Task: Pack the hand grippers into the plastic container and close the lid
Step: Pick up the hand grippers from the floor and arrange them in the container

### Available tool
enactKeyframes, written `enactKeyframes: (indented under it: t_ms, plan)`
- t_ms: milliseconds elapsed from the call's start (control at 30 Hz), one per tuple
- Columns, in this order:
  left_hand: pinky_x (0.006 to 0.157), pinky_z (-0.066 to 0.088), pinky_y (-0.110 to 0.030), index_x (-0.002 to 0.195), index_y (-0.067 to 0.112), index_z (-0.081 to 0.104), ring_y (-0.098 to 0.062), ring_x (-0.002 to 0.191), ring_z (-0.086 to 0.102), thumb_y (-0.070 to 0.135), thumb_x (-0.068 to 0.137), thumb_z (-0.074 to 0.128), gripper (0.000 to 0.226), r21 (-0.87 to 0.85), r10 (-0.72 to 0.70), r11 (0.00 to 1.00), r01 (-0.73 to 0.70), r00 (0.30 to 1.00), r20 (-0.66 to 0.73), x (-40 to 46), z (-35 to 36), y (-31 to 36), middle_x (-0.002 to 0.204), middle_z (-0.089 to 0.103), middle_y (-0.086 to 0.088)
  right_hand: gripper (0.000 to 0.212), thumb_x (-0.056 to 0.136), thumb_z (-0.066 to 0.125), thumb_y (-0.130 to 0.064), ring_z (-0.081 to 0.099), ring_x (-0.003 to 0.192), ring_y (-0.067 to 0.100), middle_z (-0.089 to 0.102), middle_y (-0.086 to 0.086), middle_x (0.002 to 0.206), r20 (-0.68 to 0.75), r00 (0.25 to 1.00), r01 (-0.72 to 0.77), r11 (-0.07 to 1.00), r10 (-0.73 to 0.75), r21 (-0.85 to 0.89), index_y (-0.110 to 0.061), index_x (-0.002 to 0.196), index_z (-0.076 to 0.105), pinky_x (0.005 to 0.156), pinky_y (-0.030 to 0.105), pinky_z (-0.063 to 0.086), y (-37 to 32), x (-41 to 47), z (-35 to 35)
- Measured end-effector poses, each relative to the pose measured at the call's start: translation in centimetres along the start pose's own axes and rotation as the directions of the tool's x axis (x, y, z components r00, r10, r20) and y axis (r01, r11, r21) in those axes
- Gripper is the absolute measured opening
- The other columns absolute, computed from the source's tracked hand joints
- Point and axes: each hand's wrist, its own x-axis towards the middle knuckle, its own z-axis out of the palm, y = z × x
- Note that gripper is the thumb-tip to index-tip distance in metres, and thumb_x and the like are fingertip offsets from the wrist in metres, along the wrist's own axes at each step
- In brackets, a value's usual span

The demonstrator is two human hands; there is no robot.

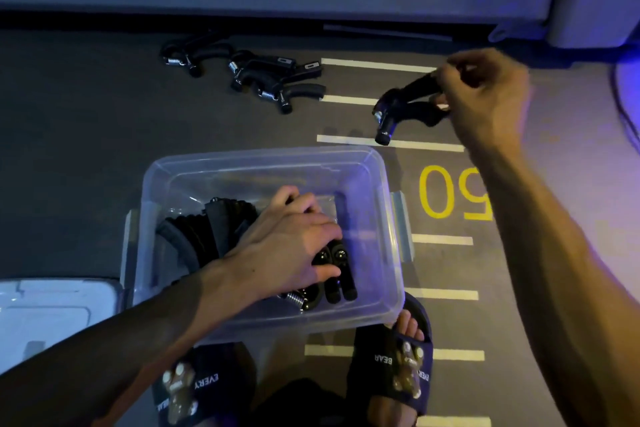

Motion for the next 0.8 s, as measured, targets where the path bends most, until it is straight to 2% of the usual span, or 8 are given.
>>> enactKeyframes:
  t_ms: [100,233,333,433,533,600,667,800]
  plan:
    - [0.095,0.029,-0.038,0.101,0.026,0.077,-0.019,0.098,0.059,0.062,0.076,0.074,0.044,-0.008,-0.02,1.0,0.02,1.0,-0.005,-0.4,0.2,0.0,0.091,0.074,0.014,0.016,0.079,0.069,-0.028,0.073,0.059,0.007,0.074,-0.003,0.075,0.084,0.985,0.152,0.988,-0.152,0.009,-0.02,0.092,0.073,0.056,0.034,0.06,-5.2,-2.0,-3.0]
    - [0.101,0.025,-0.039,0.114,0.031,0.07,-0.015,0.111,0.052,0.072,0.083,0.054,0.054,0.074,-0.054,0.996,0.046,0.993,0.105,-0.4,0.3,-0.1,0.107,0.071,0.018,0.017,0.075,0.067,-0.029,0.07,0.056,0.001,0.072,-0.008,0.067,0.324,0.899,0.355,0.924,-0.296,-0.142,-0.022,0.088,0.073,0.054,0.025,0.057,-10.1,-5.7,-5.3]
    - [0.104,0.024,-0.04,0.119,0.033,0.069,-0.014,0.115,0.05,0.072,0.085,0.051,0.055,0.091,-0.052,0.995,0.043,0.993,0.107,-0.5,0.7,-0.1,0.113,0.07,0.019,0.017,0.072,0.068,-0.031,0.067,0.058,0.008,0.068,-0.005,0.064,0.506,0.831,0.421,0.856,-0.23,-0.301,-0.022,0.085,0.074,0.056,0.026,0.053,-10.7,-7.9,-4.3]
    - [0.101,0.025,-0.04,0.122,0.034,0.068,-0.016,0.114,0.05,0.07,0.087,0.051,0.054,0.118,-0.029,0.993,0.018,0.995,0.091,-0.6,0.9,-0.1,0.111,0.072,0.017,0.016,0.071,0.073,-0.027,0.065,0.069,0.022,0.069,0.002,0.073,0.66,0.736,0.497,0.782,-0.149,-0.377,-0.019,0.084,0.075,0.064,0.029,0.053,-9.0,-9.5,-2.4]
    - [0.099,0.024,-0.038,0.126,0.035,0.067,-0.016,0.114,0.05,0.07,0.088,0.047,0.055,0.164,-0.014,0.986,-0.003,0.995,0.1,-0.4,0.8,-0.1,0.107,0.072,0.016,0.017,0.072,0.074,-0.03,0.065,0.073,0.027,0.069,0.005,0.078,0.731,0.681,0.511,0.748,-0.051,-0.424,-0.019,0.084,0.072,0.065,0.034,0.056,-6.5,-10.6,-0.2]
    - [0.098,0.023,-0.037,0.123,0.033,0.068,-0.015,0.113,0.05,0.069,0.088,0.049,0.054,0.161,-0.006,0.987,-0.011,0.995,0.105,-0.1,0.8,-0.1,0.107,0.071,0.017,0.018,0.072,0.074,-0.031,0.062,0.077,0.027,0.068,0.005,0.081,0.758,0.652,0.522,0.721,0.006,-0.455,-0.019,0.082,0.068,0.057,0.027,0.048,-5.0,-11.0,1.1]
    - [0.097,0.024,-0.037,0.119,0.032,0.07,-0.015,0.11,0.05,0.068,0.088,0.051,0.051,0.14,0.005,0.99,-0.019,0.995,0.104,0.2,0.7,-0.3,0.107,0.072,0.017,0.019,0.072,0.077,-0.033,0.062,0.081,0.027,0.069,0.006,0.087,0.803,0.592,0.539,0.707,0.068,-0.458,-0.024,0.079,0.062,0.057,0.025,0.039,-3.9,-11.1,1.9]
    - [0.1,0.025,-0.036,0.12,0.032,0.069,-0.014,0.108,0.051,0.068,0.09,0.05,0.051,0.133,0.008,0.991,-0.024,0.993,0.122,0.7,0.4,-0.8,0.108,0.072,0.016,0.032,0.069,0.085,-0.042,0.063,0.083,0.027,0.065,0.003,0.083,0.858,0.493,0.596,0.661,0.148,-0.456,-0.022,0.087,0.069,0.061,0.028,0.041,-3.2,-10.9,2.5]
